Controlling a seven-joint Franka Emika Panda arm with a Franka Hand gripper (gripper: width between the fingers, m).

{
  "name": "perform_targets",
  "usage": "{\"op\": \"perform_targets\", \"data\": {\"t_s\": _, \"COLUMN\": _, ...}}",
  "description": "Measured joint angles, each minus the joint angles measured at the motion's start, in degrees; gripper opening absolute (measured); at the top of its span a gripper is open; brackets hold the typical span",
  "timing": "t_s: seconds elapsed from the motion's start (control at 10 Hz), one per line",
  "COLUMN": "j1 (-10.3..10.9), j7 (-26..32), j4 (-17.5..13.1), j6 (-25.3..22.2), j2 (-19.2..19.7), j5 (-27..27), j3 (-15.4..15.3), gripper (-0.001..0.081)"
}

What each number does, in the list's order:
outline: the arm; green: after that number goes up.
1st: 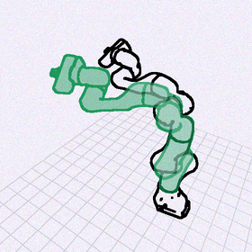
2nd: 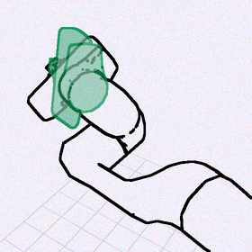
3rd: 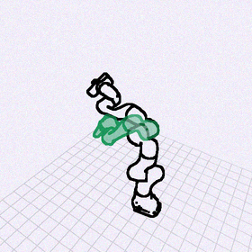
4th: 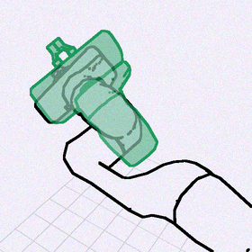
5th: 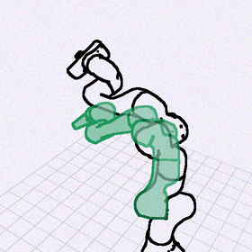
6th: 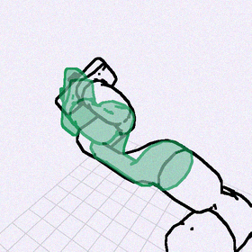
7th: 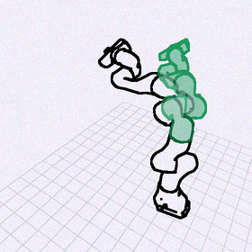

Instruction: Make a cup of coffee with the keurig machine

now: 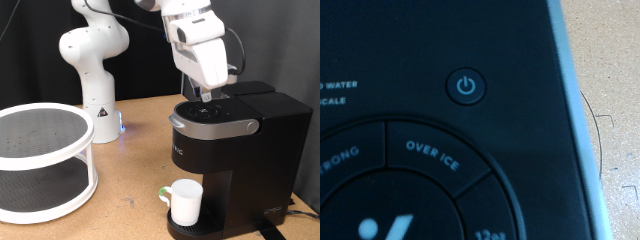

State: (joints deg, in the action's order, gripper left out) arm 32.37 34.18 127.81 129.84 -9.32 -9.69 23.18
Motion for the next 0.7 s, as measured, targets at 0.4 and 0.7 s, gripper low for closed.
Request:
{"op": "perform_targets", "data": {"t_s": 0.4, "j1": 0.62, "j7": 0.03, "j4": 2.39, "j6": 3.78, "j2": 0.41, "j5": -0.12, "j3": -0.67, "gripper": 0.0015}}
{"op": "perform_targets", "data": {"t_s": 0.7, "j1": 0.67, "j7": -0.01, "j4": 3.48, "j6": 4.2, "j2": 0.95, "j5": -0.12, "j3": -0.77, "gripper": 0.0005}}
